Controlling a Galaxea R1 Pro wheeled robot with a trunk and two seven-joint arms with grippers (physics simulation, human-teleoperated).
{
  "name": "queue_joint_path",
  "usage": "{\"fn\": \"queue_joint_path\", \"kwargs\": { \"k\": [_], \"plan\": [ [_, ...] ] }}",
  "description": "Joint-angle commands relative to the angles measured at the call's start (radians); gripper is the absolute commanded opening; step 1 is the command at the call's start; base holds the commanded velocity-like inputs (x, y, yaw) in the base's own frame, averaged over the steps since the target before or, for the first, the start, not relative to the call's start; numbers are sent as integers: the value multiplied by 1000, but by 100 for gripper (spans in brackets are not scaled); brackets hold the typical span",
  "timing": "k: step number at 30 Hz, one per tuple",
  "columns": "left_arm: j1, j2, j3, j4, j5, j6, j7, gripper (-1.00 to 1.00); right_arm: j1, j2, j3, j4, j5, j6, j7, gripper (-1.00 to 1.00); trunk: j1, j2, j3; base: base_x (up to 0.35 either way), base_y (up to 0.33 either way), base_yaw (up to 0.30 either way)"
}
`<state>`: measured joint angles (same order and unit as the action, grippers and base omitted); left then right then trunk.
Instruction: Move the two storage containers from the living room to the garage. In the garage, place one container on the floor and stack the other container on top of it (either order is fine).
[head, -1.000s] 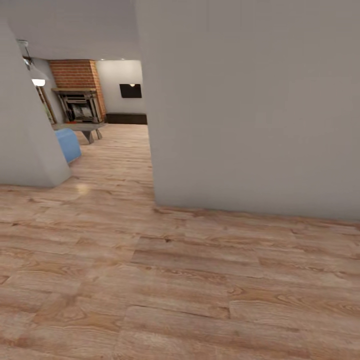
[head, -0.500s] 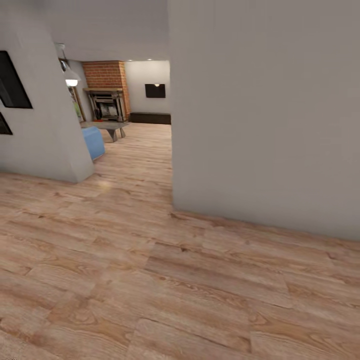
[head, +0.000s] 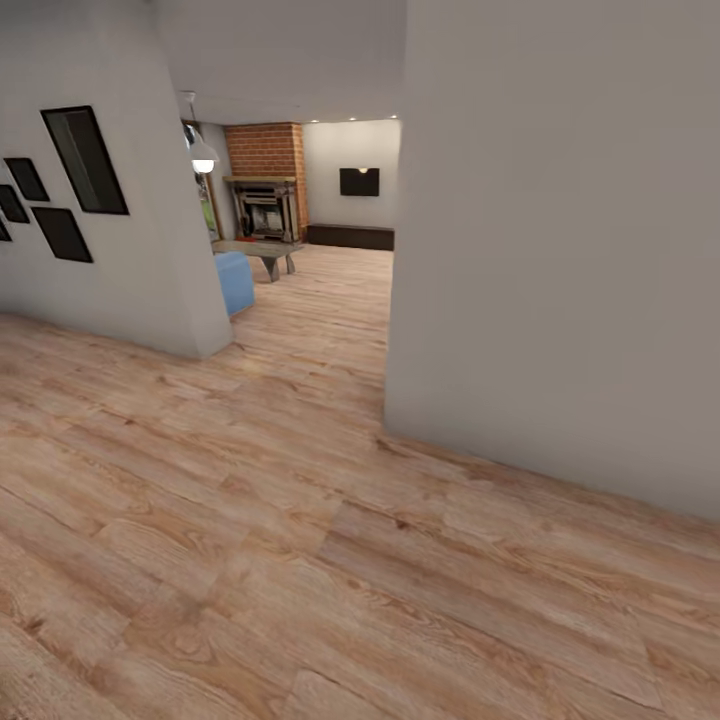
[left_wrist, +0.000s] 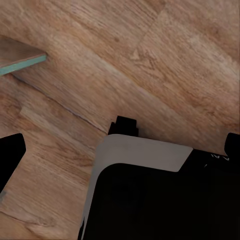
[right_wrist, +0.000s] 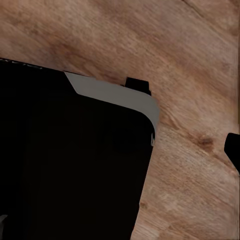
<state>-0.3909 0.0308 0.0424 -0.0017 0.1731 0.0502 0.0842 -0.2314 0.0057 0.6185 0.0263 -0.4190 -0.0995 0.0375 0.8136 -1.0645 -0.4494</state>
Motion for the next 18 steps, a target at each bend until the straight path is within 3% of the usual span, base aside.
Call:
{"fn": "queue_joint_path", "kwargs": {
  "k": [1, 18],
  "plan": [
    [-1, 0, 4, 0, 5, 3, 2, 100, -1, 0, 7, 3, -10, -6, 4, 100, 1, -1, -1, 322, 0, 271],
    [-1, 0, 4, 0, 5, 3, 2, 100, -1, 0, 7, 3, -10, -6, 4, 100, 1, -1, -1, 322, 0, 271]
  ]
}}
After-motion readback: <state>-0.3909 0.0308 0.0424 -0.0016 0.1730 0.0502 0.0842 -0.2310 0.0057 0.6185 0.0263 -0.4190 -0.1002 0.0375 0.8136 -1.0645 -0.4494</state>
